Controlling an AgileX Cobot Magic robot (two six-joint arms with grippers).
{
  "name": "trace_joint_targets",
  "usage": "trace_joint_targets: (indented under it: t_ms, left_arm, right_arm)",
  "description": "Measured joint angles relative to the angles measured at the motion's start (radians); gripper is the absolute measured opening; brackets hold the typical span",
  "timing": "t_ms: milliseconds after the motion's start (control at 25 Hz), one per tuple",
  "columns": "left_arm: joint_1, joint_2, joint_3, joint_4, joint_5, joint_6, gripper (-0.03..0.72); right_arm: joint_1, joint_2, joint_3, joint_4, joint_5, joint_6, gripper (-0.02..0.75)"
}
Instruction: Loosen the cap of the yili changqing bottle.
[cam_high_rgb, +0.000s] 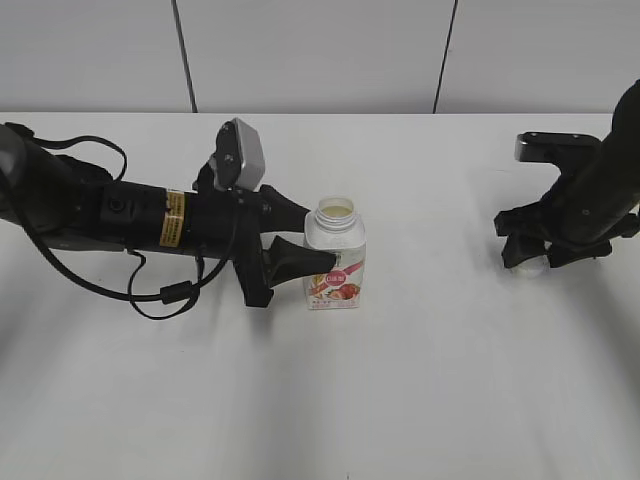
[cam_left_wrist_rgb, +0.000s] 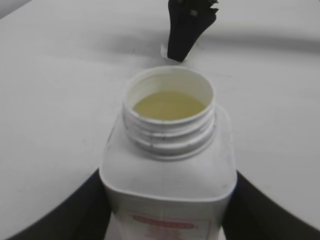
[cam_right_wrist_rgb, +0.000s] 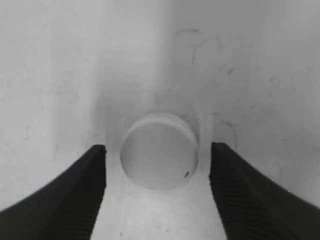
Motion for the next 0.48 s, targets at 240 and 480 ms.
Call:
trace_joint_targets:
  t_ms: [240,480]
  left_arm:
    - [0.002,0.0,0.0,0.029,-0.002,0.0,0.561]
    - [0.04,-0.012,0.0,0.061,-0.038,-0.02,0.672]
  right_arm:
    - [0.001,0.0,0.0,0.003,0.032,-0.003,0.631]
    - [0.001,-0.021,0.0,0.011,0.102,-0.016,0.603]
